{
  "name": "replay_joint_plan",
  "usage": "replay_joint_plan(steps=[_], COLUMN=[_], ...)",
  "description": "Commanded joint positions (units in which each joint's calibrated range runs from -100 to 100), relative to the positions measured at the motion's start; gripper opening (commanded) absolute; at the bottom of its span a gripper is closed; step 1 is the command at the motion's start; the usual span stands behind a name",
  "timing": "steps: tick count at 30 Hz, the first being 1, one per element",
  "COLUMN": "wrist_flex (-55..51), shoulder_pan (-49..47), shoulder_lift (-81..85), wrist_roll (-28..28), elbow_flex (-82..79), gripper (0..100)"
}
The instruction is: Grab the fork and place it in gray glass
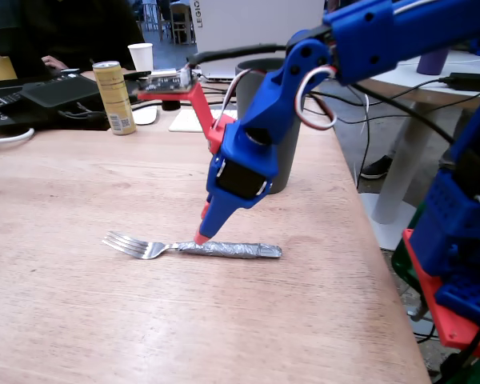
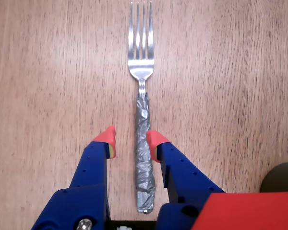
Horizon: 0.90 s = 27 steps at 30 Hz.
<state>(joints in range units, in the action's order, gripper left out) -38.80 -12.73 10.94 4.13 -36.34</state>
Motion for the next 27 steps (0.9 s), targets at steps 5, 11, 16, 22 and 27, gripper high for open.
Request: replay_joint_plan(steps=[5, 11, 16, 22, 27], wrist_flex=[-0.28, -0.36, -0.36, -0.36, -0.45], shoulder_pan=[-0.81, -0.13, 0.72, 1.39, 4.78], shoulder_lift=[0.13, -0.05, -5.02, -9.31, -13.43], wrist_roll=[0.29, 0.24, 0.29, 0.29, 0.29], elbow_flex=[2.79, 1.94, 2.88, 7.79, 12.98], gripper=[17, 33, 33, 33, 33])
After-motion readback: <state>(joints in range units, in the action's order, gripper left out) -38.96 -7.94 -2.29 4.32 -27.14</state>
